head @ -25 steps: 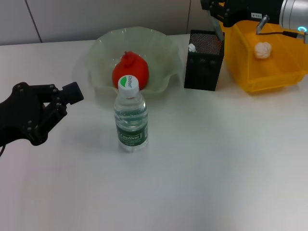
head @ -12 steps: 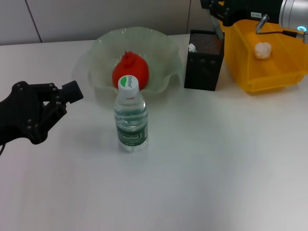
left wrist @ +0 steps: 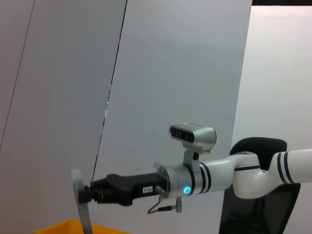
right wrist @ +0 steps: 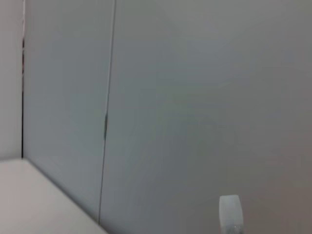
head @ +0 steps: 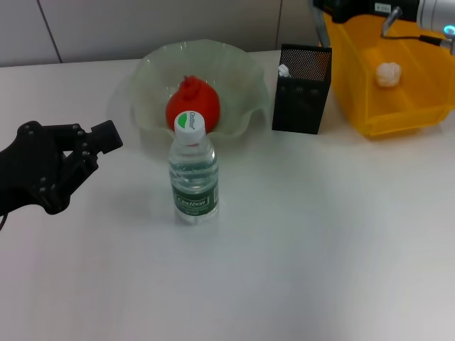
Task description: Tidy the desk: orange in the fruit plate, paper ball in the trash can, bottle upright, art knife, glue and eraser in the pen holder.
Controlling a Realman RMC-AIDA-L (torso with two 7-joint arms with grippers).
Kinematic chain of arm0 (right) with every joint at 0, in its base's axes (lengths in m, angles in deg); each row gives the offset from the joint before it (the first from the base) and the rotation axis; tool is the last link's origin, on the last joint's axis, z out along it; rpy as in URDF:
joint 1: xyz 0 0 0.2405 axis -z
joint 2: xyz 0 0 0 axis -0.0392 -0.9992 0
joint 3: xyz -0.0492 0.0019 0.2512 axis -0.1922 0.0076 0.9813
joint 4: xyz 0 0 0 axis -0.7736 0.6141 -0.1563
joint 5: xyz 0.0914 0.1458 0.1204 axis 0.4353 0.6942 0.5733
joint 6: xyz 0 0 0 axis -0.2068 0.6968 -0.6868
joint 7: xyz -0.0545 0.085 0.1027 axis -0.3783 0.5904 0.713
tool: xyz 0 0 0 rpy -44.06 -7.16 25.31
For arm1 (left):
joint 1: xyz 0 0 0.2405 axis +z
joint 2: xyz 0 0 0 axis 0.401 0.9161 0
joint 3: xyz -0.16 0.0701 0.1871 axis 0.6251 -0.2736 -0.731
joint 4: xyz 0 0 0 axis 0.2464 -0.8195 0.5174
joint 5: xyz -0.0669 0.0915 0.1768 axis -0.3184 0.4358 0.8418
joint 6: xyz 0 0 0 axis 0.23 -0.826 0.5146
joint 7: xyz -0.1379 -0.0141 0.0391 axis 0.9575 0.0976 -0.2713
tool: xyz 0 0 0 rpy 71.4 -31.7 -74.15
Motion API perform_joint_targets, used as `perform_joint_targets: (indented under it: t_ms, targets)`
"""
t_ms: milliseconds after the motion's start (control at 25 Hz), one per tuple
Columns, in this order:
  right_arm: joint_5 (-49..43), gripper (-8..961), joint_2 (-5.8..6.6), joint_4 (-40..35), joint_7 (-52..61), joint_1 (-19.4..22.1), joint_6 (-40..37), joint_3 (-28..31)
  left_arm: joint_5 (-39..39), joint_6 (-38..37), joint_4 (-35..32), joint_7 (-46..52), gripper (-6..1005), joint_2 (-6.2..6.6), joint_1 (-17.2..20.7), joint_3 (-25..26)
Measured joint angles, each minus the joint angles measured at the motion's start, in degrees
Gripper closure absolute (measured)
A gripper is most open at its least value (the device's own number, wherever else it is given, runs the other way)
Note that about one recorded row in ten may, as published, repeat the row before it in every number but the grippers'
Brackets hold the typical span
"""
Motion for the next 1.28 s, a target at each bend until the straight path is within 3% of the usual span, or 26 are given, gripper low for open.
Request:
perform_joint_targets:
  t_ms: [480,1280]
  targets:
    - [4.70,782,1.77,-0.09,5.92,-0.19,3.85,0.19,0.00,0.07,0.44,-0.78,997,-0.15,0.13,0.00]
    - [3.90,726,1.17,5.71,0.83,1.17,1.67,-0.65,-0.09,0.18,1.51,-1.41,997,-0.16,0.08,-0.15]
